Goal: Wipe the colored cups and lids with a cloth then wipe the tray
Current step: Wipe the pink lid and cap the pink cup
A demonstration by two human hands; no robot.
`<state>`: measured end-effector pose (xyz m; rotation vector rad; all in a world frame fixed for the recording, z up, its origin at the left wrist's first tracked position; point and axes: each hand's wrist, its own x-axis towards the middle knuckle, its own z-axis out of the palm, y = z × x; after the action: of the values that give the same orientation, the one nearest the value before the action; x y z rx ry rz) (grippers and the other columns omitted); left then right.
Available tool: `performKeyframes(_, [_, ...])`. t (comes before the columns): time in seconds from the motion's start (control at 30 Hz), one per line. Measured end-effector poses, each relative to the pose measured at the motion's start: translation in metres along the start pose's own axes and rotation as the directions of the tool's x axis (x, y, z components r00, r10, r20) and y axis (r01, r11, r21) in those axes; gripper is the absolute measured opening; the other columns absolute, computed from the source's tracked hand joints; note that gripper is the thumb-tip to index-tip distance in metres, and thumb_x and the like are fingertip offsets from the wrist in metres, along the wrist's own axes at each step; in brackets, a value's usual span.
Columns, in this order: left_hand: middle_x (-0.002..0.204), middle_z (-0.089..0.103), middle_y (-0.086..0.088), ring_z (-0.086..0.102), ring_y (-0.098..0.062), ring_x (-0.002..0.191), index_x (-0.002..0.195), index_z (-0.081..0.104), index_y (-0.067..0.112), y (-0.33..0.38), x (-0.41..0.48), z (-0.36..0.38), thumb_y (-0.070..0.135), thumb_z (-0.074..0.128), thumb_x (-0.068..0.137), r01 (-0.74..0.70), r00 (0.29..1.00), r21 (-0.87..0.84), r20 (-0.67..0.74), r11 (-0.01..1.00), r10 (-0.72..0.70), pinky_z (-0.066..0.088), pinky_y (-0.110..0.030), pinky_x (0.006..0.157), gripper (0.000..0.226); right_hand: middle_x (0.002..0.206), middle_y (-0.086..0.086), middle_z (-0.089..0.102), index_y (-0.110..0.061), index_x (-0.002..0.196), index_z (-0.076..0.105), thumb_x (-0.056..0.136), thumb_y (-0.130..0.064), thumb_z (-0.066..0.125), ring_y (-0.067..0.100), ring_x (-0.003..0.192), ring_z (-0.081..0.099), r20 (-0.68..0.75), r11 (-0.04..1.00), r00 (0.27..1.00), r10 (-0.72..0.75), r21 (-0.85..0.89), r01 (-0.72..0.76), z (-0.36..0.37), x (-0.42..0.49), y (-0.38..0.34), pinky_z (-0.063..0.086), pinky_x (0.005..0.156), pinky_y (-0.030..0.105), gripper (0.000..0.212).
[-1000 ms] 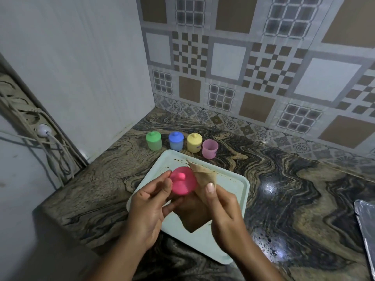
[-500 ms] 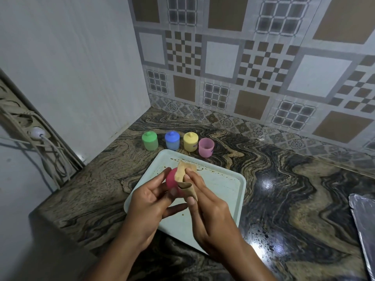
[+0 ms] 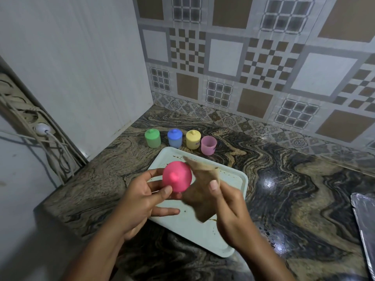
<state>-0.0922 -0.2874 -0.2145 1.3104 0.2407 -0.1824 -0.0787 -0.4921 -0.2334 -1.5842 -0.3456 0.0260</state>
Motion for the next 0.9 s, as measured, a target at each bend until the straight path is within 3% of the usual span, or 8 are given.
performKeyframes(0.1, [0.104,0.074,-0.019,0.075,-0.03,0.092,0.125,0.06,0.008,0.001,0.002,0.004,0.013,0.067,0.08,-0.041,0.998,-0.005,-0.038,0.999,0.041,0.062,-0.044,0.066,0.046,0.076,0.013,0.074,-0.014,0.09,0.073,0.108,-0.038,0.037,0.027,0.059,0.067,0.067,0.999,0.998,0.001,-0.046,0.002,0.011,-0.01,0.001,0.052,0.055,0.041,0.048])
performKeyframes(0.23, [0.101,0.075,-0.011,0.075,-0.024,0.088,0.119,0.067,0.014,0.0,0.002,0.009,0.018,0.064,0.083,-0.125,0.979,-0.06,-0.17,0.99,0.113,0.063,-0.038,0.063,0.037,0.087,0.004,0.074,-0.013,0.099,0.073,0.105,-0.044,0.036,0.008,0.068,0.061,0.021,0.995,0.999,-0.028,-0.091,0.03,0.009,-0.016,0.012,0.043,0.065,0.019,0.049])
performKeyframes(0.33, [0.105,0.076,-0.008,0.073,-0.023,0.1,0.123,0.067,0.016,-0.002,0.002,0.013,0.017,0.065,0.087,-0.158,0.96,0.009,-0.233,0.987,0.156,0.063,-0.044,0.068,0.036,0.084,0.008,0.071,-0.019,0.113,0.071,0.107,-0.044,0.035,0.02,0.06,0.056,-0.026,0.997,0.997,-0.073,-0.027,0.073,0.013,-0.018,0.011,0.043,0.057,0.03,0.044])
performKeyframes(0.57, [0.12,0.073,-0.002,0.071,-0.021,0.108,0.135,0.06,0.016,-0.011,-0.005,0.033,0.013,0.069,0.081,-0.153,0.97,-0.002,-0.192,0.988,0.15,0.062,-0.049,0.076,0.054,0.087,0.006,0.076,-0.017,0.107,0.072,0.107,-0.041,0.036,0.011,0.066,0.065,-0.047,0.998,0.998,-0.051,-0.046,0.048,0.021,-0.019,0.01,0.055,0.067,0.032,0.043])
performKeyframes(0.63, [0.119,0.073,-0.002,0.072,-0.02,0.106,0.136,0.058,0.016,-0.014,-0.004,0.034,0.003,0.071,0.08,-0.157,0.966,-0.024,-0.214,0.987,0.148,0.063,-0.043,0.071,0.058,0.087,0.012,0.076,-0.02,0.108,0.072,0.103,-0.052,0.039,0.025,0.068,0.069,-0.146,0.997,0.989,0.004,0.076,0.007,0.023,-0.019,0.008,0.059,0.066,0.043,0.046])
performKeyframes(0.73, [0.117,0.074,-0.006,0.074,-0.022,0.1,0.133,0.06,0.013,-0.015,-0.002,0.032,-0.005,0.07,0.082,-0.161,0.956,-0.041,-0.255,0.986,0.145,0.063,-0.038,0.064,0.055,0.093,0.007,0.077,-0.023,0.112,0.074,0.1,-0.058,0.04,0.013,0.085,0.07,-0.299,0.997,0.954,0.014,0.08,0.011,0.022,-0.019,0.005,0.054,0.063,0.041,0.05])
performKeyframes(0.83, [0.113,0.076,-0.006,0.074,-0.022,0.098,0.129,0.062,0.01,-0.013,-0.004,0.034,-0.005,0.068,0.084,-0.157,0.963,-0.051,-0.231,0.986,0.142,0.062,-0.035,0.064,0.048,0.121,-0.008,0.072,-0.006,0.126,0.068,0.107,-0.045,0.033,0.013,0.114,0.067,-0.236,0.961,0.946,-0.224,-0.213,0.174,0.023,-0.018,0.003,0.055,0.088,0.035,0.056])
performKeyframes(0.9, [0.111,0.076,-0.006,0.075,-0.02,0.097,0.124,0.065,0.012,-0.012,-0.007,0.036,-0.01,0.061,0.088,-0.139,0.977,-0.085,-0.174,0.987,0.123,0.061,-0.031,0.062,0.042,0.149,0.01,0.055,-0.006,0.142,0.056,0.109,-0.033,0.036,0.027,0.143,0.047,-0.047,0.874,0.935,-0.352,-0.375,0.31,0.026,-0.015,0.009,0.042,0.115,0.039,0.048])
